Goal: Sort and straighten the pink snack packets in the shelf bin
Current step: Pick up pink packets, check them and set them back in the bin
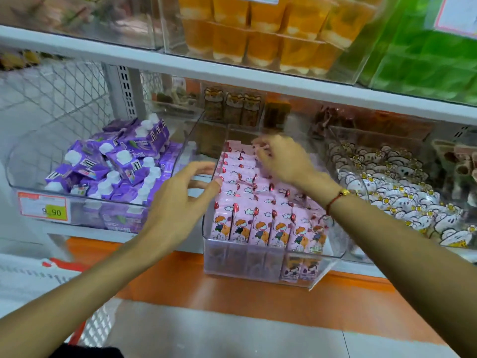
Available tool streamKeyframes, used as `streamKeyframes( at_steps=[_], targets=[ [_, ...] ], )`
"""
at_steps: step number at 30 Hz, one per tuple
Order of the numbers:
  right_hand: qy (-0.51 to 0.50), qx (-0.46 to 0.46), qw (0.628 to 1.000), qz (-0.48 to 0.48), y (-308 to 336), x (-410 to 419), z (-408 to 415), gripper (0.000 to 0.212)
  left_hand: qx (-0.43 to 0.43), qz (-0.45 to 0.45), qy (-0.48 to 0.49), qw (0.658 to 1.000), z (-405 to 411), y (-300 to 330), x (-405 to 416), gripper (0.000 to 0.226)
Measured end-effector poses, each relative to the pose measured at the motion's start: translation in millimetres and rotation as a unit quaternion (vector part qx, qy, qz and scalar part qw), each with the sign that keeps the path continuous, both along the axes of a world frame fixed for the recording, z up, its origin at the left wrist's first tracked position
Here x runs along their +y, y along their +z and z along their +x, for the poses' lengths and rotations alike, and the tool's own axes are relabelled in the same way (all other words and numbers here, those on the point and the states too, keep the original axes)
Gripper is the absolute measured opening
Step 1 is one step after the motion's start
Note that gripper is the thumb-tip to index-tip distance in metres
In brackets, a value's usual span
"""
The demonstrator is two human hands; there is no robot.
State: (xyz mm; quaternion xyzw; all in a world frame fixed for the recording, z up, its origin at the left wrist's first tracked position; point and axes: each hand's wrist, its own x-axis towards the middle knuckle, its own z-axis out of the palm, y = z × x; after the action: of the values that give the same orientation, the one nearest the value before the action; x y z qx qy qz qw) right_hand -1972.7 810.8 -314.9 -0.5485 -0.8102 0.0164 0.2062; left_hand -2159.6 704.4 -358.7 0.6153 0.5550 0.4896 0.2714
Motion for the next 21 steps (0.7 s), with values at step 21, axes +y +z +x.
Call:
streamKeyframes(
  at_steps=[21],
  targets=[
    [-0.129, 0.258, 0.957, -0.023, -4.2, 73.3, -22.9, 0.018, -0.051, -0.036, 0.027, 0.998, 8.1, 0.8, -5.5, 0.022]
  ],
)
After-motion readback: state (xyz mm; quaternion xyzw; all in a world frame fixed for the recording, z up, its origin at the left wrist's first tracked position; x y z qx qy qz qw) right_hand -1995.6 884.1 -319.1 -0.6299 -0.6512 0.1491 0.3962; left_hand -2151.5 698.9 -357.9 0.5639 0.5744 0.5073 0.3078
